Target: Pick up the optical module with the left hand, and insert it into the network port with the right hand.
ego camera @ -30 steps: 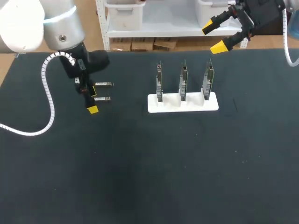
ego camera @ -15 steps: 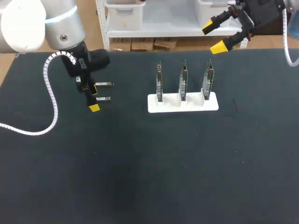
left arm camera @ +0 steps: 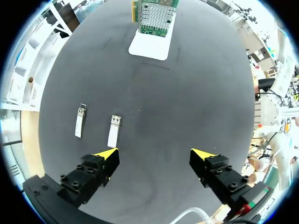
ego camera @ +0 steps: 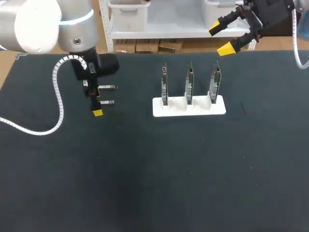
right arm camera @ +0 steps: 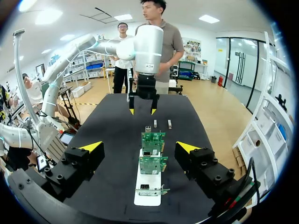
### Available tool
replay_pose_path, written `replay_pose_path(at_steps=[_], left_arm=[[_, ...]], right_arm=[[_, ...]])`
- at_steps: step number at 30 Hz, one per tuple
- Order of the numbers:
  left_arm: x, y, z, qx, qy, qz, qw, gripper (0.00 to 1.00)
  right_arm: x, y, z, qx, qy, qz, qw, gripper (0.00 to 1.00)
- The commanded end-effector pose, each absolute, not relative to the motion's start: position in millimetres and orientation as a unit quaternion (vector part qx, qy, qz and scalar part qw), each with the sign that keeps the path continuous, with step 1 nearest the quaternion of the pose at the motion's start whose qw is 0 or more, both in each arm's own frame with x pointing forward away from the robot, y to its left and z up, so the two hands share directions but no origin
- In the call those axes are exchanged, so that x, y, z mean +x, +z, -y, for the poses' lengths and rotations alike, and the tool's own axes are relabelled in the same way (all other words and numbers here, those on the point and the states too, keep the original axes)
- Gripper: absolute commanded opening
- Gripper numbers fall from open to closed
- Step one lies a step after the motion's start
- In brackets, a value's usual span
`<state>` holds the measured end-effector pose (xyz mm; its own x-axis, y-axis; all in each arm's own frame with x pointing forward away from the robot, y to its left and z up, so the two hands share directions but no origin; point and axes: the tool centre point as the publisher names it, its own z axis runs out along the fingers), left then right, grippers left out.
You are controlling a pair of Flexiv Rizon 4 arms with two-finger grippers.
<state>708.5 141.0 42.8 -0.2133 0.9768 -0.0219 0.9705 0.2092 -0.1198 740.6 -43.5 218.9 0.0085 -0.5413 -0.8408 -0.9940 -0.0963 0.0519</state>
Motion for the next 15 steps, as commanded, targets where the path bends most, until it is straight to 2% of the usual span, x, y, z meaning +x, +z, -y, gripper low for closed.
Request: replay_pose_path(at_steps=[1,8,15], left_arm=[[723.2,39.1,-137.9,-0.631,0.049,0.773,0.037,1.00],[726.0,32.6,-138.1,-0.637,0.049,0.769,0.023,1.00],[719.7,25.7,-132.9,-0.635,0.034,0.771,0.036,1.00]], right_arm=[[740.6,219.1,43.3,-0.641,0.370,-0.599,0.305,1.00],[740.6,219.1,43.3,-0.641,0.370,-0.599,0.305,1.00],[740.6,219.1,43.3,-0.641,0.370,-0.599,0.305,1.00]])
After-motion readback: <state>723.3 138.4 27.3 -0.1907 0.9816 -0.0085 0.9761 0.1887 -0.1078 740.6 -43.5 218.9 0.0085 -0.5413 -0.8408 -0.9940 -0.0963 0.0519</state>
